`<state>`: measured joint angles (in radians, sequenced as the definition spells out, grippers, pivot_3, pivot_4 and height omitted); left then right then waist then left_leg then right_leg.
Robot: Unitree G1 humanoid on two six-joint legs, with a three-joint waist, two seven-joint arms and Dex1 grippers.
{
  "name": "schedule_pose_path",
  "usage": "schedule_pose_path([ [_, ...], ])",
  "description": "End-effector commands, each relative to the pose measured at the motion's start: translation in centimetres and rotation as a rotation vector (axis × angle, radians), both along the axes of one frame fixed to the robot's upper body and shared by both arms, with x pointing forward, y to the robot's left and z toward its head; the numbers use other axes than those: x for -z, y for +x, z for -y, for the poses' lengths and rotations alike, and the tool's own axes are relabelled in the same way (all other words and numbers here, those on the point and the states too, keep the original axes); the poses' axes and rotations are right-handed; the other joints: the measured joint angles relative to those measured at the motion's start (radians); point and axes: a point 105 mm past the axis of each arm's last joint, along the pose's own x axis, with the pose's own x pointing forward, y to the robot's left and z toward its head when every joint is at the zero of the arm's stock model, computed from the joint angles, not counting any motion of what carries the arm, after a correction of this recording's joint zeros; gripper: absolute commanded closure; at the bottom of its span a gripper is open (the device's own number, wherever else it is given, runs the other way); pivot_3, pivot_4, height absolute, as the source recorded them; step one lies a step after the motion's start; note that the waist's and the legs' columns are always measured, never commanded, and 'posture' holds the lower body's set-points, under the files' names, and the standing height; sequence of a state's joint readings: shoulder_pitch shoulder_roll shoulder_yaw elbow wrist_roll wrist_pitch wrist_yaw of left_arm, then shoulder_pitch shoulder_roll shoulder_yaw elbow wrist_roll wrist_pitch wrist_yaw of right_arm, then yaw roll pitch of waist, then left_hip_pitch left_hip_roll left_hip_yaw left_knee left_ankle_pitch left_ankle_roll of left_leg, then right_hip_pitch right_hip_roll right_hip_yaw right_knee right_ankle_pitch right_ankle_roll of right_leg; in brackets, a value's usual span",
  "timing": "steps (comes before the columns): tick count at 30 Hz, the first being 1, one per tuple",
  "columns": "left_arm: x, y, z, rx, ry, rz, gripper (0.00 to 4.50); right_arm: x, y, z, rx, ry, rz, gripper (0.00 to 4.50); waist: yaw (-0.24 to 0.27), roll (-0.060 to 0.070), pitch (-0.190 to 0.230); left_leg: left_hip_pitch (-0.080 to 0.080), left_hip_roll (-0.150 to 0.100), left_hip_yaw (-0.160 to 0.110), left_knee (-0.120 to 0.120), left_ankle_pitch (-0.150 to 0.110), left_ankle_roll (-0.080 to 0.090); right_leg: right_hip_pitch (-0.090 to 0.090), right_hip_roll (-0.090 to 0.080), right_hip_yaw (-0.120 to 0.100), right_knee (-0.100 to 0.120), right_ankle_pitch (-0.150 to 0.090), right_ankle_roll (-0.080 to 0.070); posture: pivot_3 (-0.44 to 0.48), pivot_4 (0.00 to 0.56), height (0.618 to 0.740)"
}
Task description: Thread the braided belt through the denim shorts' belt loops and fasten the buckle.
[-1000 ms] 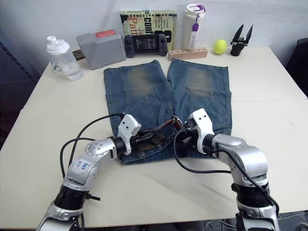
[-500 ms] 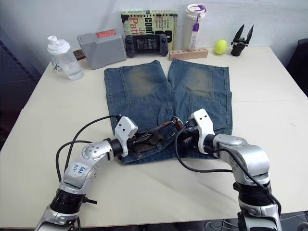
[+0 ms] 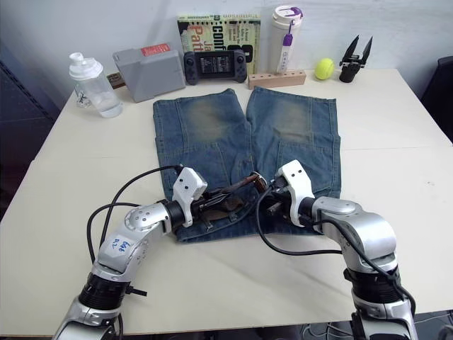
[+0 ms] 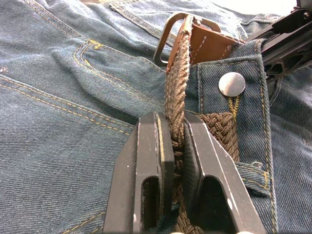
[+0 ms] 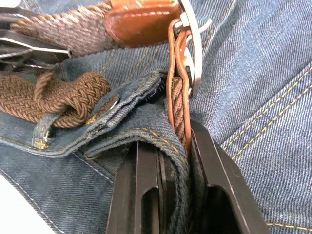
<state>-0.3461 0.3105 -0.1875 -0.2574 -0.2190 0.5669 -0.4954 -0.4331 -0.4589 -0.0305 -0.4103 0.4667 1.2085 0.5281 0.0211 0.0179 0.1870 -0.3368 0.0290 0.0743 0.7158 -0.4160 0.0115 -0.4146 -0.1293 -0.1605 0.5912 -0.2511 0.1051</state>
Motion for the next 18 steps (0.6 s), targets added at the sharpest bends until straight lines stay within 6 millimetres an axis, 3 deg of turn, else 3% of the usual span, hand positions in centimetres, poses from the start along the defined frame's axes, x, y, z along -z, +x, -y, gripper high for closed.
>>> schedule_pose_path([
  [1,-0.7,0.0,0.4,0.014,-0.007,0.024,4.47,-2.0,-0.6,-1.3,-0.07,0.039,0.069,4.46,0.0,0.0,0.0,0.0,0.0,0.0,0.0,0.0,0.0,0.0,0.0,0.0,0.0,0.0,0.0,0.0,0.15,0.722],
  [7,-0.9,0.4,0.4,0.003,-0.009,0.027,4.47,-1.8,-1.8,-2.1,-0.162,-0.011,0.075,4.46,0.001,0.0,0.0,0.0,0.0,0.0,0.0,0.0,0.0,0.0,0.0,0.0,0.0,0.0,0.0,0.0,0.15,0.722],
  [14,-2.1,1.0,1.3,0.029,-0.026,0.077,4.47,0.2,-3.3,-2.6,-0.237,-0.1,0.02,4.46,0.002,0.0,0.0,-0.001,0.0,0.0,0.0,0.0,0.0,0.0,0.0,0.0,0.0,0.0,0.0,0.0,0.15,0.722],
  [18,-2.5,-0.5,2.9,0.152,-0.04,0.102,4.47,0.3,-3.0,-2.6,-0.217,-0.106,0.026,4.46,0.001,0.0,0.0,-0.001,0.0,0.0,0.0,0.0,0.0,0.0,0.0,0.0,0.0,0.0,0.0,0.0,0.15,0.722],
])
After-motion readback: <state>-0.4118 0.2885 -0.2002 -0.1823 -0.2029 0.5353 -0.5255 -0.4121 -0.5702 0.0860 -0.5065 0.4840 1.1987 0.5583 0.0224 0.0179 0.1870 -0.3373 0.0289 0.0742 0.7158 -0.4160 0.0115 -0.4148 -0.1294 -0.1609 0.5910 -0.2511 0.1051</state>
